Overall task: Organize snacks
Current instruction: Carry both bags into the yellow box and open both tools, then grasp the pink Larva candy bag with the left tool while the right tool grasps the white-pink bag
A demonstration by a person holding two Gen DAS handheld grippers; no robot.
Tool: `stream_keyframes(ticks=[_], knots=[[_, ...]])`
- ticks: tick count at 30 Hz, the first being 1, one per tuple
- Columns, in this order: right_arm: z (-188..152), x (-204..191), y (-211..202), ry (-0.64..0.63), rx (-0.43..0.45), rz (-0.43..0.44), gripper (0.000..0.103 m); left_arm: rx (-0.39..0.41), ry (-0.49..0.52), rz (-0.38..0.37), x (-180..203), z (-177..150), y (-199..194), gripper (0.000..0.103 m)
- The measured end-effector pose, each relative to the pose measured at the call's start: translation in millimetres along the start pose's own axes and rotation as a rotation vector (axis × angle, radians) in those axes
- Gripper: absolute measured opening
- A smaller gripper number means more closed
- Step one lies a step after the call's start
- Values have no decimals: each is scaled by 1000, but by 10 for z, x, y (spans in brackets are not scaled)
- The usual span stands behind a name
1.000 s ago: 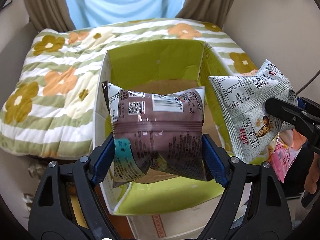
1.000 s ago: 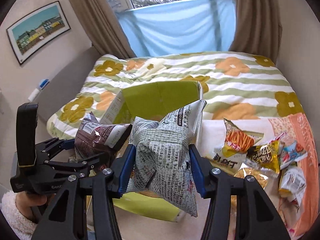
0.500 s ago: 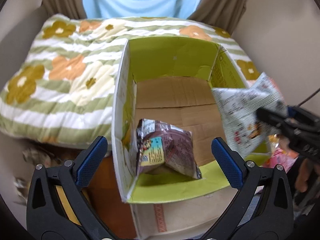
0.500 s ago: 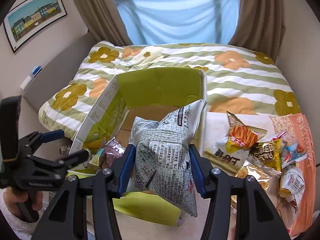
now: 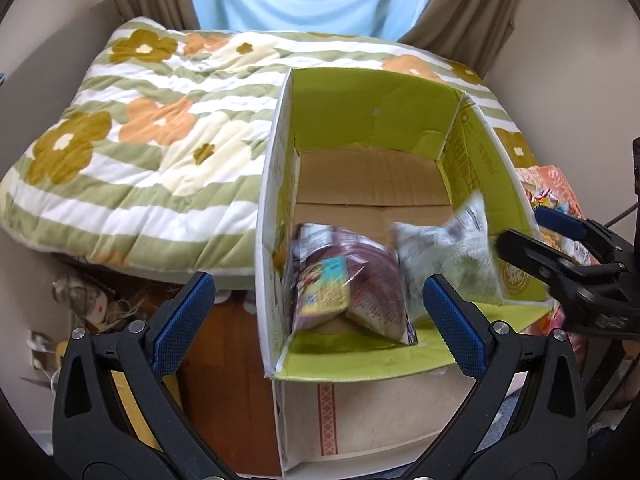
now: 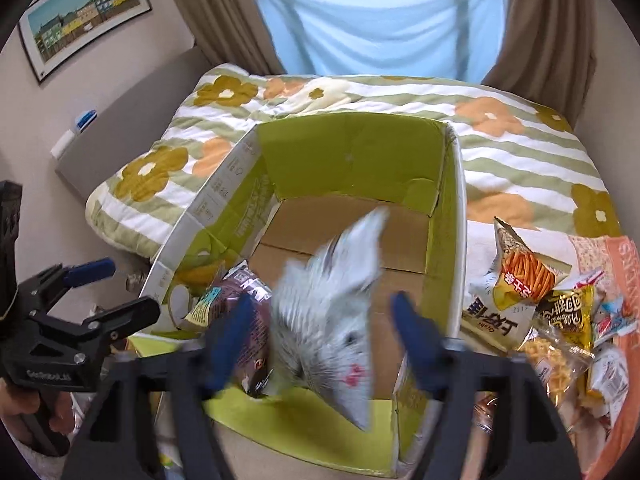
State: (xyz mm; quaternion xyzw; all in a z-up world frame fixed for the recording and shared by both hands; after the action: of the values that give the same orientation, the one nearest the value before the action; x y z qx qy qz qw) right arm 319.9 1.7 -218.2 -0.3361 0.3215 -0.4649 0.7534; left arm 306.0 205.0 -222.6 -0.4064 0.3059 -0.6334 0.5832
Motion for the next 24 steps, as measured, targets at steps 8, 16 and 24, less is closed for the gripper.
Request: stream_keyframes(ticks=[8, 16, 24], knots=[[-142, -28, -124, 19, 36, -16, 103, -5, 43, -16, 78, -52, -45, 103], [-261, -66, -384, 54, 58, -43, 103, 24, 89, -74, 221, -128, -214, 103], [-433, 2, -803, 97, 107, -129, 103, 37, 164, -154, 584, -251, -362, 103]])
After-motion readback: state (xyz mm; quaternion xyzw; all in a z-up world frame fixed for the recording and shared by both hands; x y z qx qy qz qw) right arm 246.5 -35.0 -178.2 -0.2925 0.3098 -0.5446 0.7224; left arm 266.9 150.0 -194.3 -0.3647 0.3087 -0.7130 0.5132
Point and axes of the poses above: each gripper's, at about its wrist camera, not at the fingertips, and y roughly the way its jaws point, x to its right, z to its top, the point moved 5 cm from there along y, roughly the way its jaws point, and after that the axes turned 6 degrees about -y, right-handed, at the moved point
